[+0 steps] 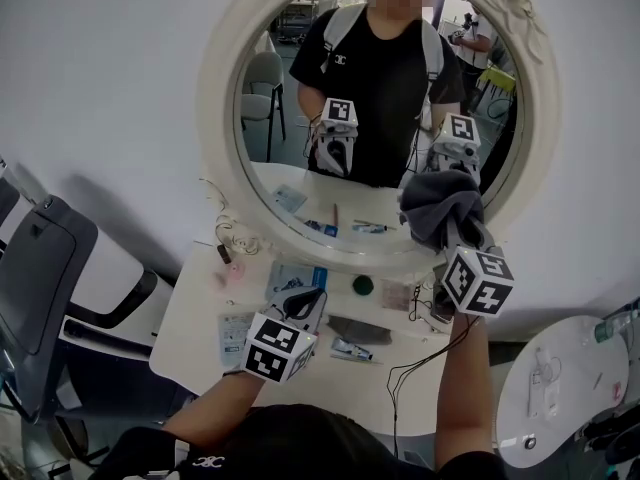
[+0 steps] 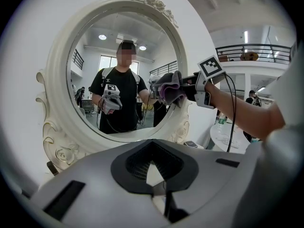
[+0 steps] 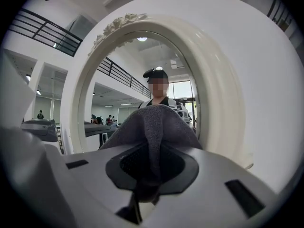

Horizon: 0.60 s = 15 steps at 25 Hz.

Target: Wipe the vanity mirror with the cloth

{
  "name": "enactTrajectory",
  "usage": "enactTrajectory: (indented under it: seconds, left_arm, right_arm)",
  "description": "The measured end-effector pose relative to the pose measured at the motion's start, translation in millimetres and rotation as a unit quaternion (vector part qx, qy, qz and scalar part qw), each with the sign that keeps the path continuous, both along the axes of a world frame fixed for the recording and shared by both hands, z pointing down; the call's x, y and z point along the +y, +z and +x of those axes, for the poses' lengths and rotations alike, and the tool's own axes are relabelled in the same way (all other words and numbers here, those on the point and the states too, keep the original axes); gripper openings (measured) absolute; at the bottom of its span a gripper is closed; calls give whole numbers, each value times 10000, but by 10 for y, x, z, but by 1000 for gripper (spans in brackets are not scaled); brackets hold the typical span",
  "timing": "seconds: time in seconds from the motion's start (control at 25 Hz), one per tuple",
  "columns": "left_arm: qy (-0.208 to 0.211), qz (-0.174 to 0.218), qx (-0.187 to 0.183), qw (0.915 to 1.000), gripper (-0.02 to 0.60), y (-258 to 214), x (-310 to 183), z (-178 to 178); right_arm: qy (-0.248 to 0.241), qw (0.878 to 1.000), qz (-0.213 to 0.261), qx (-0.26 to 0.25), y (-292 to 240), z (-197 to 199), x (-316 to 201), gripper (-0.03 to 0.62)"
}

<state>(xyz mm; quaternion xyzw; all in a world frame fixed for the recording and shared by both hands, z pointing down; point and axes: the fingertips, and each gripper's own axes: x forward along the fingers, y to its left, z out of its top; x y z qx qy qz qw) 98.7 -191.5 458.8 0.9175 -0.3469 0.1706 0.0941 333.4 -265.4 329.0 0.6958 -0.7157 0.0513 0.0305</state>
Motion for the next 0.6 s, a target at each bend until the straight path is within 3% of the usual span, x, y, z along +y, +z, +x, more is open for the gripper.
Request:
enactTrajectory:
  seconds: [0.16, 0.6]
  left_arm:
    - [23, -22, -29, 10000, 6, 33, 35, 95]
    - [-98, -52, -4, 9999, 6, 69, 33, 104]
  right_arm:
    - [137, 9998, 149, -32, -96, 186, 70, 49]
    - [66, 9978, 655, -27, -685, 231, 100, 48]
